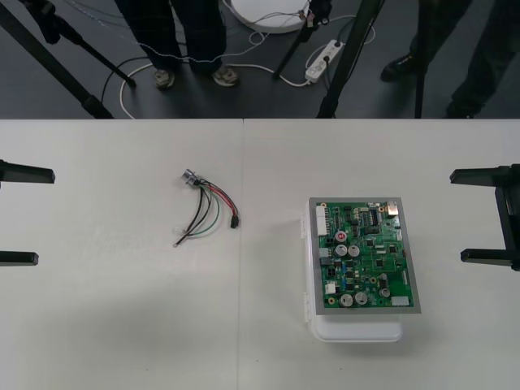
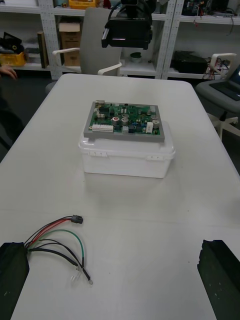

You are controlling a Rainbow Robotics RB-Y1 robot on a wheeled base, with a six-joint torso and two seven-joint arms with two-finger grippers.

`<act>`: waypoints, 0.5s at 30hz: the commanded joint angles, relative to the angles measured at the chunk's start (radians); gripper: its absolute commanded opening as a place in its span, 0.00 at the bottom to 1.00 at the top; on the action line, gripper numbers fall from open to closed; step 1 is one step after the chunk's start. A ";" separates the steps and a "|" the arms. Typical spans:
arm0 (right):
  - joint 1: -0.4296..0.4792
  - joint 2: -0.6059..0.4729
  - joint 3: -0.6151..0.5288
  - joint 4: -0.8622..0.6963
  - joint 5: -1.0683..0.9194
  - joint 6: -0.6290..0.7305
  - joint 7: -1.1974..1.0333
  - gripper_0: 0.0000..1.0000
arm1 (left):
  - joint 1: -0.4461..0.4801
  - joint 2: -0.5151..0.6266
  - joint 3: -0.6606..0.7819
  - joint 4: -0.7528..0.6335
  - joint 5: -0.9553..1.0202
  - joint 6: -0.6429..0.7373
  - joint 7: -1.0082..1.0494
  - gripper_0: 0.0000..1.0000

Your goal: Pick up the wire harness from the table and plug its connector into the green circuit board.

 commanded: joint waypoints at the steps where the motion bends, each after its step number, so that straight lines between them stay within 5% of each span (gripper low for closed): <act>1: 0.012 -0.013 0.007 -0.019 0.004 0.001 -0.020 1.00 | -0.026 -0.010 -0.010 -0.024 0.004 -0.038 -0.035 1.00; 15: 0.012 -0.013 0.007 -0.019 0.004 0.001 -0.020 1.00 | -0.026 -0.010 -0.010 -0.024 0.004 -0.038 -0.035 1.00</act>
